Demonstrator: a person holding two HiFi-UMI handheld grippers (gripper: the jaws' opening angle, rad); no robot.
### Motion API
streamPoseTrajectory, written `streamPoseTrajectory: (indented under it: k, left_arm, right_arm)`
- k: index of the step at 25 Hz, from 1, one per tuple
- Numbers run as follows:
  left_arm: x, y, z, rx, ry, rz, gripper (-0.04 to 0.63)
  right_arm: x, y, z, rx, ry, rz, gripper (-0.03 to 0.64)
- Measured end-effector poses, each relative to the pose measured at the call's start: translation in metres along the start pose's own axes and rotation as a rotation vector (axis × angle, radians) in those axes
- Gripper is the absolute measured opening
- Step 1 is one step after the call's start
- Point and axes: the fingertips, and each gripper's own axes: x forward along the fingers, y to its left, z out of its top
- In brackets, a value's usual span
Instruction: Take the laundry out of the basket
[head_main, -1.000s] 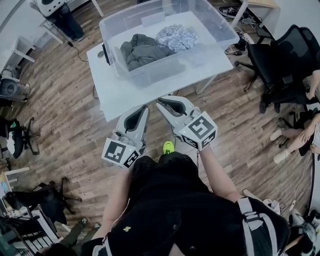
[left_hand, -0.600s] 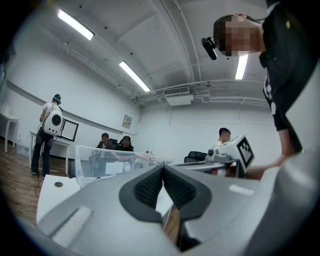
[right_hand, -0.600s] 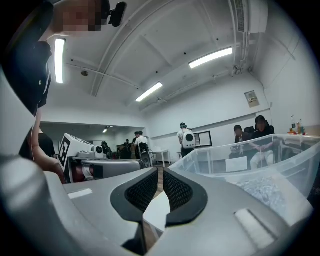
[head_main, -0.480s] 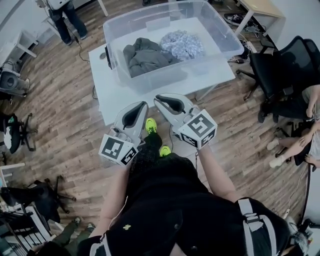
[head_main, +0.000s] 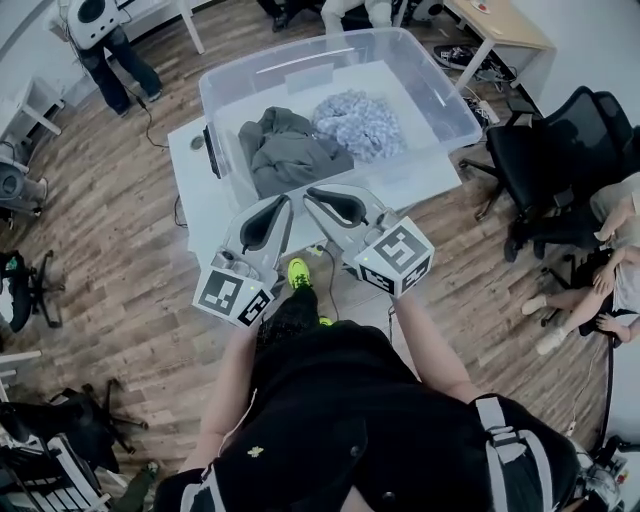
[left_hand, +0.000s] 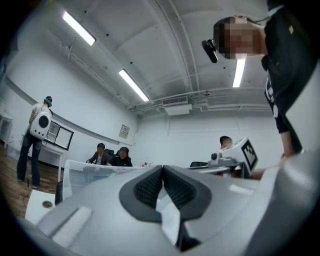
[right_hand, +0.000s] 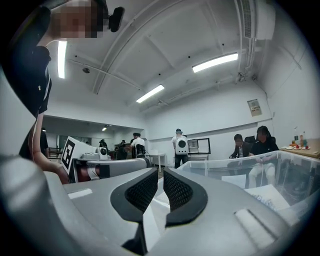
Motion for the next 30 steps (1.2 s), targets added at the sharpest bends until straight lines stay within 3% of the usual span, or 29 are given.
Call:
streamPoseTrajectory:
  k: [16, 30]
  left_arm:
    - [0.083, 0.097, 0.029, -0.052, -0.049, -0.036, -0.003]
    - [0.121, 0.145, 0.011, -0.168, -0.046, -0.06, -0.003]
  right_arm:
    - [0.09, -0.079, 0.037, -0.067, 0.039, 0.002, 0.037]
    - [0.132, -0.13, 0.009, -0.093, 0.176, 0.011, 0.087]
